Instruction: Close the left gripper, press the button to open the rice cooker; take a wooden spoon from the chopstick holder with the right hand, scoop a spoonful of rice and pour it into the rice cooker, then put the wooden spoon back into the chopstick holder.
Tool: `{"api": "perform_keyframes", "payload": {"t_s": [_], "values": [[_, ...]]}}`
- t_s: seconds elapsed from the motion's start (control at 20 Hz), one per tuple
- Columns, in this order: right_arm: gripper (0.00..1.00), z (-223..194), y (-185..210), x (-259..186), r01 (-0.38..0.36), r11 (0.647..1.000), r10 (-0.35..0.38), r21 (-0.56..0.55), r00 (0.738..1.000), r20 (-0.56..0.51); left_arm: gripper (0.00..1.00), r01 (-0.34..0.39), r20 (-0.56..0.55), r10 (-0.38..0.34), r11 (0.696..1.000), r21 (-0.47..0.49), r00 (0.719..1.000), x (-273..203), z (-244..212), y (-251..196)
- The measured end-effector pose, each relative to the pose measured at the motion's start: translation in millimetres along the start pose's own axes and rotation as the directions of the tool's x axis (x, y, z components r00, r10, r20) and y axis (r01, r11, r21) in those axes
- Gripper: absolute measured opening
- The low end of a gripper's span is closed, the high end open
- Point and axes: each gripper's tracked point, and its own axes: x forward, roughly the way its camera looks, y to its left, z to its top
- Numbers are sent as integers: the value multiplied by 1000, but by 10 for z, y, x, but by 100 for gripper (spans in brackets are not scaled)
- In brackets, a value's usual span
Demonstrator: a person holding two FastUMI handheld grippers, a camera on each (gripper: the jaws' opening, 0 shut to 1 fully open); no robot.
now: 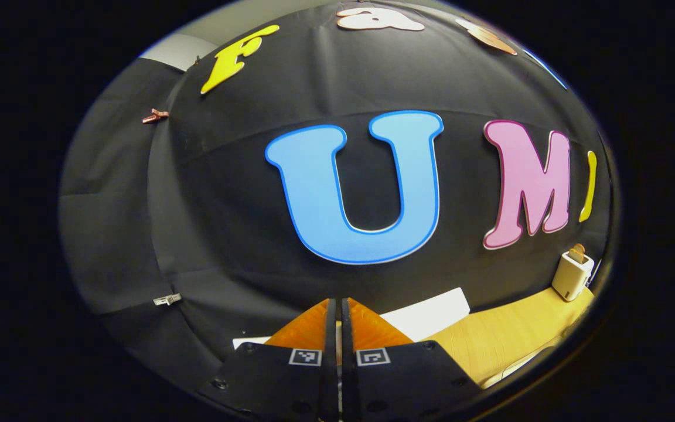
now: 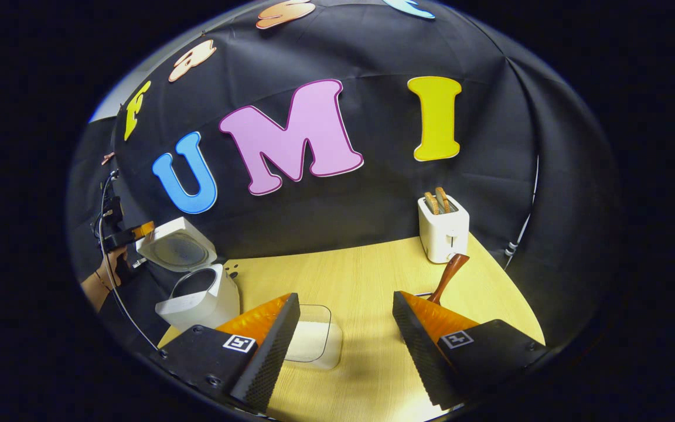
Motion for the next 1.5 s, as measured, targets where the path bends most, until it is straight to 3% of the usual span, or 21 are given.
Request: {"api": "perform_keyframes", "payload": {"t_s": [0.15,0.2,0.25,0.35,0.5,0.6,0.8,1.1,1.5], "values": [[98,4,-46,-7,8,1000,-8,4,1000,1,13,-2,49,2,1000,-7,999,-72,149,19],[98,-2,-66,3,11,1000,-11,5,1000,-1,22,1,57,0,1000,-13,998,-109,182,4],[98,-5,-77,11,11,1000,-11,7,1000,-1,25,5,64,-3,1000,-20,998,-137,201,-4],[98,-12,-99,29,13,1000,-13,16,1000,-4,45,25,67,-23,999,-38,997,-205,217,-51],[98,-30,-182,72,22,999,-22,32,1000,-8,86,42,73,-37,997,-72,997,-307,220,-91],[98,-47,-278,105,34,998,-34,46,999,-11,96,57,81,-49,994,-97,996,-402,218,-145],[98,-88,-597,213,73,995,-73,74,997,-13,96,73,71,-65,990,-118,995,-603,116,-285],[98,-203,-1127,561,116,984,-113,132,993,-32,96,150,-5,-153,979,-135,988,-812,-260,-689],[98,-668,-1653,1317,133,979,-120,153,988,-95,96,155,-96,-163,984,-90,982,-1013,-757,-1018]]}}
